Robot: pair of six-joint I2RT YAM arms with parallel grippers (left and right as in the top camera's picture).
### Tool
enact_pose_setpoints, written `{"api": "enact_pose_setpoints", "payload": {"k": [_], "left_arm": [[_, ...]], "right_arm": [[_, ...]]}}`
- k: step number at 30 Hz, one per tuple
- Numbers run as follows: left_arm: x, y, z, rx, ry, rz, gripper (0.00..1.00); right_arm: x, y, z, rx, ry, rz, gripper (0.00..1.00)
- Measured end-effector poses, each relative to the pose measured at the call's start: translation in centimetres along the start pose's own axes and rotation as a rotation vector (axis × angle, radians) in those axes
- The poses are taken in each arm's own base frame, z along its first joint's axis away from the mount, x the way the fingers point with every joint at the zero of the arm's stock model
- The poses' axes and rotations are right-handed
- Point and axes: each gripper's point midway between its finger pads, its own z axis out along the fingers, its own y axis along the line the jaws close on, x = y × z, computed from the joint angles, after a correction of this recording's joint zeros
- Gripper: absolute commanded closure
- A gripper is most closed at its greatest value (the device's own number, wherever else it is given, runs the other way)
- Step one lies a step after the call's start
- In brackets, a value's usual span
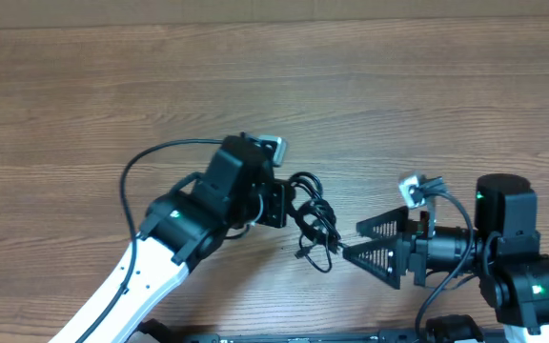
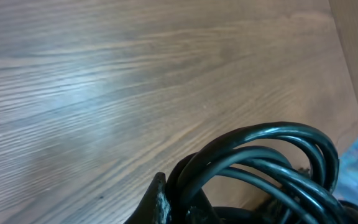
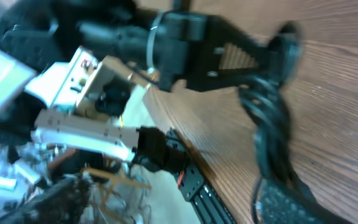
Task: Untangle cables
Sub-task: 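Move the right gripper to the hanging cable loops and grasp them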
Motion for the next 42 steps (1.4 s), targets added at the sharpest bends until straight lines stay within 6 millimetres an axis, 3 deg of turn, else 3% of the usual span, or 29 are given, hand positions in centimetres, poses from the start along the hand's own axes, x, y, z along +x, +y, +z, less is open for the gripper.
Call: {"api": "enact_pose_setpoints", "payload": {"k": [17, 35, 42], "left_arm": [[0.3, -2.9, 0.7, 0.109, 0.018, 0.05, 0.96], [-0.6, -3.8, 0.8, 0.139, -0.017, 0.007, 0.96], [0.1, -5.6, 1.2, 0.16, -0.02, 0.017, 0.96]], "right_arm": [[1.9, -1.8, 1.1, 0.14, 0.094, -0.052, 0.14], [2.8, -1.5, 1.8, 0.144, 0.147, -0.098, 0.18], [2.8, -1.6, 1.8, 0.152, 0.145, -0.101, 0.19]]}}
